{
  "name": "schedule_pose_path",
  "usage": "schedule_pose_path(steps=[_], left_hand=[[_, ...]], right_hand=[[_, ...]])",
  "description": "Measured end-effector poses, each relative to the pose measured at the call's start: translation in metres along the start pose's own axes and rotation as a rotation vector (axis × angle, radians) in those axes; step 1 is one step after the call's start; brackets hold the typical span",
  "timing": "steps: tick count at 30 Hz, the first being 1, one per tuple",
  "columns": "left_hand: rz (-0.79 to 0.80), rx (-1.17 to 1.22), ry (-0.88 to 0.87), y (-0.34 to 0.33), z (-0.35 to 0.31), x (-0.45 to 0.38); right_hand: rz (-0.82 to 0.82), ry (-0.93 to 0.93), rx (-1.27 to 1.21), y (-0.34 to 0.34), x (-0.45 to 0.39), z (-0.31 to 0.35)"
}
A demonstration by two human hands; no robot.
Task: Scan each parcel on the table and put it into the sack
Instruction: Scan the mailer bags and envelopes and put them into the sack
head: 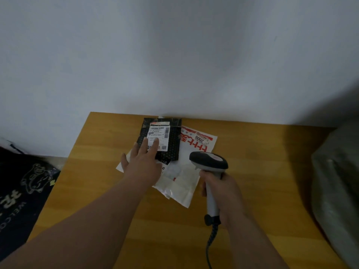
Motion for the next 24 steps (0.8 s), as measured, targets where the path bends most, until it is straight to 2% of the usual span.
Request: schedule_pose_path(steps=[4, 8, 13, 15, 18, 21, 24], left_hand=[[-0.046, -0.008, 0.017, -0.002, 0.002, -0.012], [-0.211, -0.008, -0.053, -0.011, 0.007, -0.016], [-0.312, 0.058, -0.172, -0.02, 0.01, 0.008], [-0.299, 0.058, -0.211, -0.025, 0.013, 0.027], [-0.197, 0.093, -0.208, -0.038, 0.021, 0.056], [-0.058, 0.29, -0.133, -0.051, 0.03, 0.069], [-0.069, 0.462, -0.053, -0.052, 0.036, 0.066]], right_hand=[[-0.01, 0.012, -0.013, -0.002, 0.008, -0.006], [-0.055, 0.004, -0.023, -0.003, 0.016, -0.018], [-0.088, -0.025, -0.069, -0.004, 0.03, -0.023], [-0.108, -0.026, -0.099, -0.006, 0.034, -0.02], [-0.116, -0.01, -0.114, -0.01, 0.04, -0.014], [-0.119, -0.007, -0.129, -0.014, 0.047, -0.012], [-0.105, -0.013, -0.102, -0.018, 0.053, -0.015]])
Point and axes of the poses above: each hand's wrist, its own x-axis away from the middle knuckle, its own y-axis out of the back of the hand, z = x × y, the point moved 2 cm from there along -x, towards the middle knuckle, and after that the axes turned 11 degrees about y, right-handed, at the moved point
